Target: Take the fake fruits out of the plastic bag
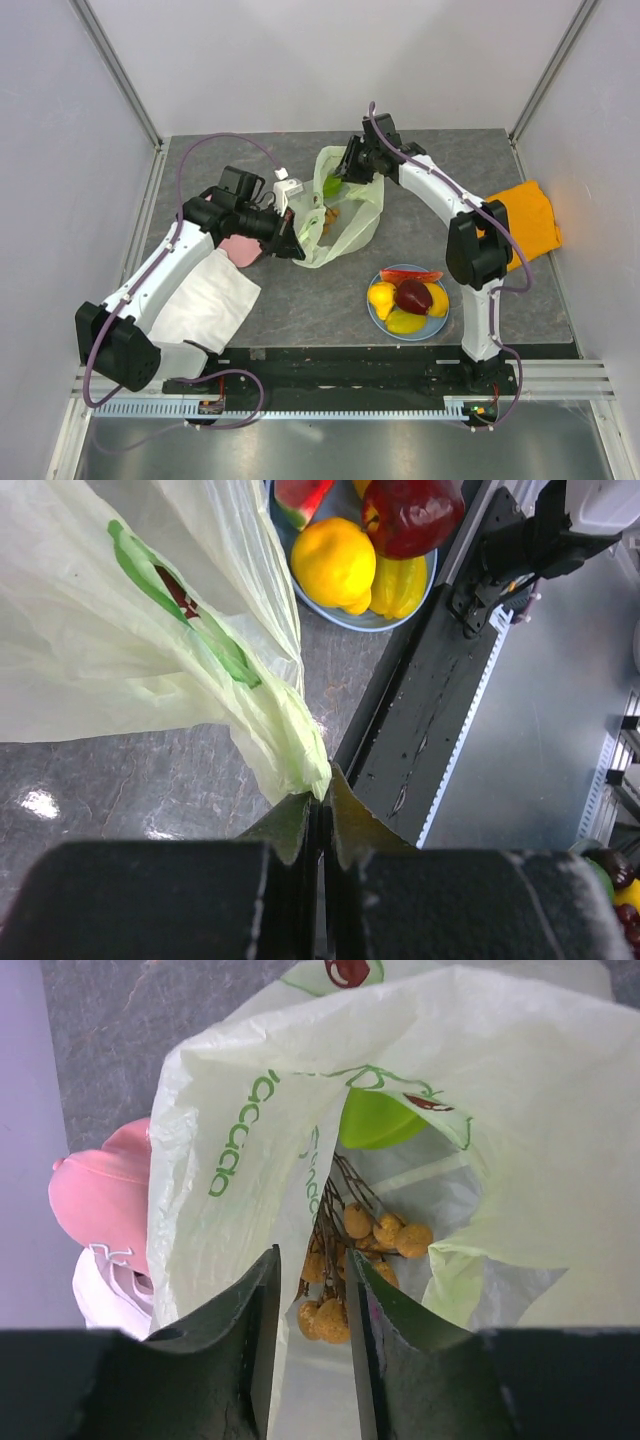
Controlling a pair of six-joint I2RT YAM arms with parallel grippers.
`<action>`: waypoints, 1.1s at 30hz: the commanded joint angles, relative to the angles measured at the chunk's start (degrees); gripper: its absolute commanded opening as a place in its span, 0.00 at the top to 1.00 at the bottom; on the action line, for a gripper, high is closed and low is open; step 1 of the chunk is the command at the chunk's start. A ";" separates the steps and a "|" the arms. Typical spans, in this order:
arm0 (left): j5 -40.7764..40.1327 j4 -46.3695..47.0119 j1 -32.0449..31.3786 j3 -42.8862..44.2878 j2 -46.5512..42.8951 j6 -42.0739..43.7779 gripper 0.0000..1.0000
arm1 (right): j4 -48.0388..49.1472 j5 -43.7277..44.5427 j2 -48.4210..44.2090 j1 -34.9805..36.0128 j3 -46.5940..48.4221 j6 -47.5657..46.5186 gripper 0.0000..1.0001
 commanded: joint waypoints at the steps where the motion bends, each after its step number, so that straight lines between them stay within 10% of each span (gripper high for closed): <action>1: 1.50 2.31 0.47 3.41 0.28 -3.51 0.98 | 0.37 -2.22 1.98 0.51 0.77 4.62 0.61; 11: 3.96 0.65 0.47 3.67 0.46 -2.29 0.99 | 0.99 2.08 7.95 1.92 2.17 14.47 0.17; 33: 10.20 -8.06 -3.04 3.32 0.54 4.13 0.98 | 4.23 6.39 18.24 -0.19 10.16 17.47 0.21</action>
